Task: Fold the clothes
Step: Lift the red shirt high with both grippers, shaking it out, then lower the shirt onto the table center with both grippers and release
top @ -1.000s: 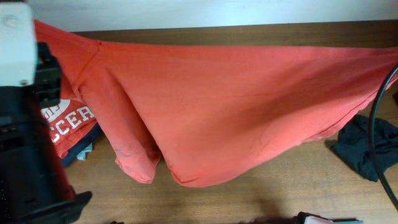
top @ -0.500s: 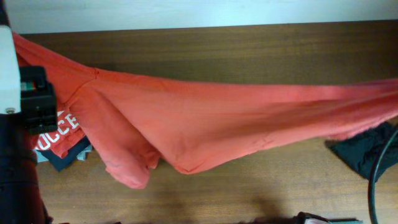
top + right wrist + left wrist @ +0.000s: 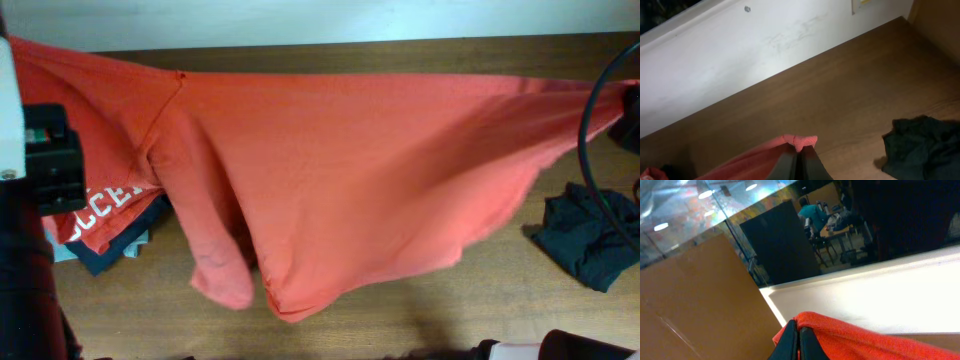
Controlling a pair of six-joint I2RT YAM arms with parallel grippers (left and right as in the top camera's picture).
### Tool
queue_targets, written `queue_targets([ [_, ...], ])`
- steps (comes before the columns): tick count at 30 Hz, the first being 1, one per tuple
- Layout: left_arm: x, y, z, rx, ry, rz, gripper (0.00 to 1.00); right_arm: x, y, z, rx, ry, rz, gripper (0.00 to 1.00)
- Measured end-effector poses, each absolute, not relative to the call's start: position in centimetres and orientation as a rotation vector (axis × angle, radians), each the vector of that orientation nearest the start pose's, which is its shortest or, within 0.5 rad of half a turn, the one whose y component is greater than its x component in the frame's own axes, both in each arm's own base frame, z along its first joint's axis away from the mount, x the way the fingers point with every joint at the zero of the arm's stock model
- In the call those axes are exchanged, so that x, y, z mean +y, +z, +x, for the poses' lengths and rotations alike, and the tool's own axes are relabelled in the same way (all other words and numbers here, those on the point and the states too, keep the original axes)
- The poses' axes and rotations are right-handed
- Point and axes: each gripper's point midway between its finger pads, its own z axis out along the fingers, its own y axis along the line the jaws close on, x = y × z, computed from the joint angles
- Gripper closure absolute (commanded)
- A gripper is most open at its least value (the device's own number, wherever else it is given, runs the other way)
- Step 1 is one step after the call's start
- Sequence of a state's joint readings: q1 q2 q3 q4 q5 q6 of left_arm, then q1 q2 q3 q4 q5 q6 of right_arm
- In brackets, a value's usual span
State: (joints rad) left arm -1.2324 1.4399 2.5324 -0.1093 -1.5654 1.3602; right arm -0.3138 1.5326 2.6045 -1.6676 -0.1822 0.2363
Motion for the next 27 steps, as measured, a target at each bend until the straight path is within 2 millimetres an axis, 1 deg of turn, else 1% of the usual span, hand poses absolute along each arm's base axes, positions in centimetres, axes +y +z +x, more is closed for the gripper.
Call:
queue_targets([
  [5, -2.9, 68.5, 19.3, 1.597, 0.551, 0.016, 1.0, -5.2, 49.2, 26.1, 2.077, 0.15, 0.475, 0.96],
  [8, -2.7, 68.5, 19.5, 1.6, 0.584, 0.001, 1.0, -5.0, 49.6, 25.6, 2.062, 0.147, 0.469, 0.96],
  [12, -1.4, 68.5, 19.7, 1.609, 0.67, -0.026, 1.0, -4.9, 49.9, 25.3, 2.052, 0.149, 0.464, 0.96],
  [14, -1.2, 68.3, 19.8, 1.617, 0.731, 0.01, 1.0, -4.9, 49.9, 25.3, 2.052, 0.149, 0.463, 0.96],
  [16, -1.4, 68.2, 20.0, 1.623, 0.794, 0.069, 1.0, -4.9, 49.9, 25.3, 2.051, 0.148, 0.463, 0.96],
  [19, -2.7, 67.5, 20.7, 1.612, 0.943, 0.24, 1.0, -4.9, 49.9, 25.3, 2.05, 0.148, 0.464, 0.96],
  [22, -4.6, 66.7, 21.6, 1.583, 1.058, 0.4, 1.0, -5.0, 49.9, 25.3, 2.049, 0.144, 0.465, 0.96],
  [25, -6.8, 65.8, 22.7, 1.536, 1.135, 0.541, 1.0, -5.0, 49.9, 25.3, 2.05, 0.144, 0.466, 0.96],
  [27, -8.2, 65.4, 23.3, 1.504, 1.153, 0.601, 1.0, -5.0, 49.9, 25.3, 2.05, 0.143, 0.466, 0.96],
])
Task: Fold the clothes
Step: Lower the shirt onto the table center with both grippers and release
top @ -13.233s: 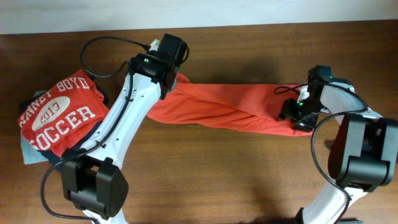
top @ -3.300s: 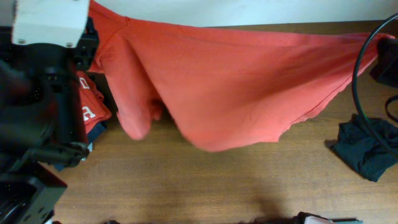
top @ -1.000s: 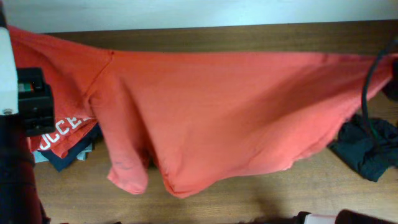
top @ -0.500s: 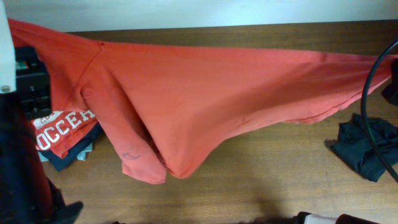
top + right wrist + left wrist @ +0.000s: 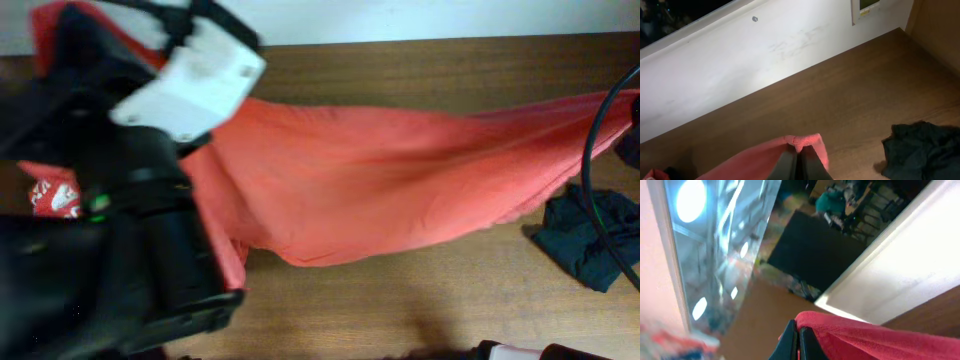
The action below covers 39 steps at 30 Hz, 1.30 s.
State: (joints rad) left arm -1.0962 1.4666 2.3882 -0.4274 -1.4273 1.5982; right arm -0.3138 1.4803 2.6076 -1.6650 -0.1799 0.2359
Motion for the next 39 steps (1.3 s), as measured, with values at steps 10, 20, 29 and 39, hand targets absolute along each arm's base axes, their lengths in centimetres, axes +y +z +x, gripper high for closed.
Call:
queue_targets([
  [10, -12.9, 66.3, 24.7, 1.323, 1.057, 0.7, 1.0, -5.1, 50.0, 25.3, 2.046, 0.136, 0.469, 0.96],
  [20, -15.5, 70.4, 23.9, 1.138, 0.704, 0.523, 1.0, -5.1, 50.0, 25.4, 2.042, 0.134, 0.468, 0.96],
  [29, -18.5, 65.5, 24.8, 1.276, 0.435, 0.576, 1.0, -5.1, 50.1, 25.4, 2.041, 0.135, 0.468, 0.96],
  [39, -21.2, 58.0, 25.0, 1.452, 0.293, 0.8, 1.0, -5.1, 50.1, 25.4, 2.041, 0.135, 0.467, 0.96],
])
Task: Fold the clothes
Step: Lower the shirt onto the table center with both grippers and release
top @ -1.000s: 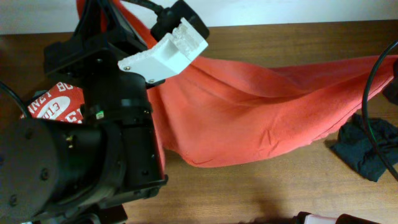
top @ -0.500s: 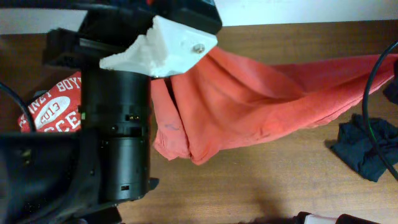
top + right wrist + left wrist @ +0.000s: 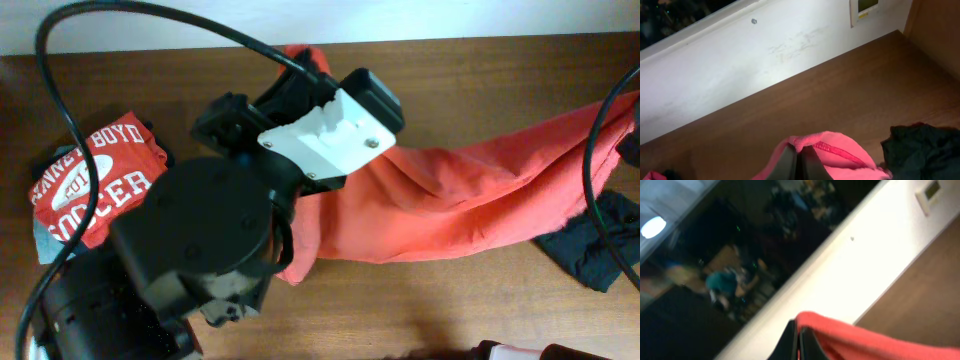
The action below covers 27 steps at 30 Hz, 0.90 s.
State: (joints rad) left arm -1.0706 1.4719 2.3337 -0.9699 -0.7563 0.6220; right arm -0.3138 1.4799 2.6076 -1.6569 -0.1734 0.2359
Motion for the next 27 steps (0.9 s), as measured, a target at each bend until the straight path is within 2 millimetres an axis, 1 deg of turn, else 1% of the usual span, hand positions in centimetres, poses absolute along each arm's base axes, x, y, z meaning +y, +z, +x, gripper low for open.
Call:
queue_targets([
  [3, -19.7, 56.0, 26.0, 1.556, 0.277, 0.764, 1.0, -5.1, 50.1, 25.4, 2.041, 0.135, 0.467, 0.96],
  [6, -17.6, 53.4, 27.3, 1.685, 0.257, 0.724, 1.0, -5.1, 50.0, 25.3, 2.045, 0.135, 0.469, 0.96],
  [7, -16.7, 52.5, 27.8, 1.737, 0.241, 0.707, 1.0, -5.1, 49.9, 25.3, 2.047, 0.135, 0.47, 0.96],
  [9, -14.8, 51.2, 28.8, 1.819, 0.212, 0.653, 1.0, -5.2, 49.9, 25.2, 2.05, 0.128, 0.475, 0.96],
  [11, -12.8, 50.2, 29.8, 1.888, 0.179, 0.589, 1.0, -5.3, 49.7, 25.1, 2.054, 0.121, 0.481, 0.96],
  [14, -8.9, 49.0, 31.0, 1.987, 0.158, 0.454, 1.0, -5.5, 49.4, 24.9, 2.066, 0.11, 0.493, 0.96],
  [16, -6.8, 48.2, 31.6, 2.037, 0.158, 0.379, 1.0, -5.5, 49.3, 24.8, 2.072, 0.108, 0.497, 0.96],
  [18, -5.2, 47.2, 32.4, 2.088, 0.151, 0.323, 1.0, -5.5, 49.2, 24.9, 2.074, 0.107, 0.5, 0.96],
  [20, -4.4, 46.3, 33.5, 2.123, 0.139, 0.294, 1.0, -5.6, 49.0, 25.2, 2.082, 0.107, 0.502, 0.96],
  [21, -4.1, 45.5, 34.6, 2.147, 0.133, 0.287, 1.0, -5.7, 48.8, 25.4, 2.092, 0.108, 0.505, 0.96],
  [23, -4.3, 44.5, 36.7, 2.165, 0.121, 0.293, 1.0, -6.1, 48.1, 26.2, 2.117, 0.103, 0.518, 0.96],
  [25, -4.9, 43.5, 39.0, 2.17, 0.113, 0.317, 1.0, -6.7, 47.2, 27.4, 2.149, 0.093, 0.537, 0.96],
  [27, -5.5, 42.2, 41.5, 2.174, 0.11, 0.34, 1.0, -7.4, 45.9, 28.9, 2.19, 0.085, 0.557, 0.96],
])
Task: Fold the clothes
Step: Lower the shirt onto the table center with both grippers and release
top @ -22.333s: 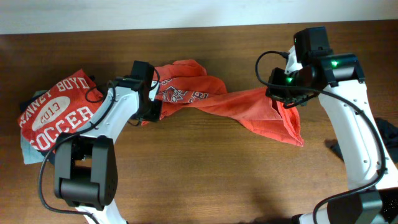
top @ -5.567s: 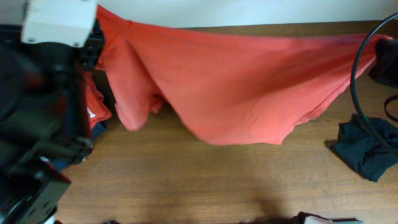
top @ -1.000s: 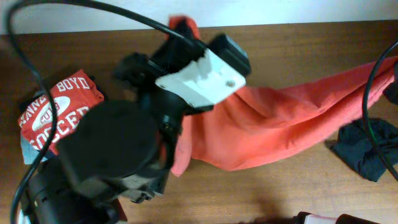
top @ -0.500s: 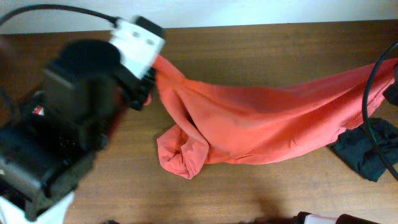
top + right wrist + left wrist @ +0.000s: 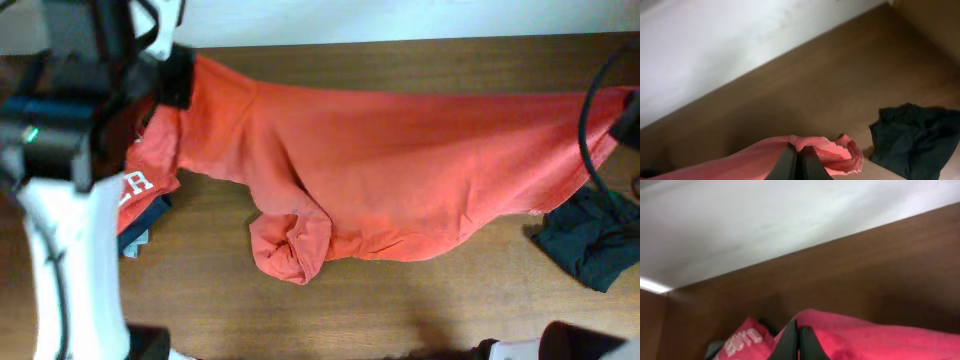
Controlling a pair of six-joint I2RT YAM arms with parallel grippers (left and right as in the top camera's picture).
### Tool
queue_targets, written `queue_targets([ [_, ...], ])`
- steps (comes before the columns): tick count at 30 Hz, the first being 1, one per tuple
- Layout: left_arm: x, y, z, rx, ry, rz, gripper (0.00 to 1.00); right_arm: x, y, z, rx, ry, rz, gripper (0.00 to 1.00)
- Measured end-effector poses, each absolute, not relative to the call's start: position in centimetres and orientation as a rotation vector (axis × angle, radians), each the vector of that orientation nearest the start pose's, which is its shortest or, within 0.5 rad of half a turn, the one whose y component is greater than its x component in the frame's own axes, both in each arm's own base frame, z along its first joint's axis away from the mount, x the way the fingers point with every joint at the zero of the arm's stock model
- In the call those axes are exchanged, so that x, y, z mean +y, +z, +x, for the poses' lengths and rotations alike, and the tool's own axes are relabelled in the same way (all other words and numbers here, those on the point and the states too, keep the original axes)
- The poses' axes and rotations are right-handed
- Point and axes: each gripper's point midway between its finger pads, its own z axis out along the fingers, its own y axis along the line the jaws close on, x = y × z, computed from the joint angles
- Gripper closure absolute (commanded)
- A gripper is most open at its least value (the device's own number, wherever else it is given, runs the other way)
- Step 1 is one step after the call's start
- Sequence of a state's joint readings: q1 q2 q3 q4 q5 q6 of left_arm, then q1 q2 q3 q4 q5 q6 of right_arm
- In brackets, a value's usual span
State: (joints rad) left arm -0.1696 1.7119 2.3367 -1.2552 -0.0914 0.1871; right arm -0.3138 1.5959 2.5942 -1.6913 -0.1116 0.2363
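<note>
A large orange-red shirt [image 5: 400, 160] hangs stretched across the wooden table [image 5: 420, 310], its lower part bunched into a lump [image 5: 290, 245] on the wood. My left gripper [image 5: 798, 332] is shut on the shirt's left end at the back left [image 5: 185, 75]. At the right edge my right gripper [image 5: 799, 154] is shut on the other end of the shirt [image 5: 830, 147]. Both pairs of jaws are pressed together on cloth.
A folded stack with a red lettered shirt [image 5: 135, 200] on top lies at the left, partly under the held shirt, also seen as a red lettered shirt [image 5: 742, 337]. A crumpled dark garment [image 5: 590, 240] lies at the right, the same dark garment [image 5: 912, 132] near my right gripper. A white wall borders the far edge.
My left arm has moved from above the table's middle back to the far left, spreading the shirt wide again. The right gripper sits lower and still holds its end.
The shirt first hung spread between both grippers at the table's two ends. My left gripper then stood further right, and later near the middle, with the shirt gathered narrow. Now the left end is back at the left and the shirt is spread, lower part bunched on the wood.
</note>
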Motion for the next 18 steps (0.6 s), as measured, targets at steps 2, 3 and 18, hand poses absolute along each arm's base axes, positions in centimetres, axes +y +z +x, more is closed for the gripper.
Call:
queue_targets([
  [2, -6.0, 41.0, 43.9, 2.175, 0.111, 0.356, 1.0, -8.1, 44.4, 30.8, 2.239, 0.082, 0.577, 0.96],
  [3, -6.3, 40.2, 45.2, 2.178, 0.112, 0.361, 1.0, -8.5, 43.6, 31.8, 2.26, 0.082, 0.585, 0.96],
  [18, -9.5, 28.3, 58.4, 2.195, 0.067, 0.426, 0.83, -13.9, 28.7, 48.4, 2.45, 0.097, 0.651, 0.86],
])
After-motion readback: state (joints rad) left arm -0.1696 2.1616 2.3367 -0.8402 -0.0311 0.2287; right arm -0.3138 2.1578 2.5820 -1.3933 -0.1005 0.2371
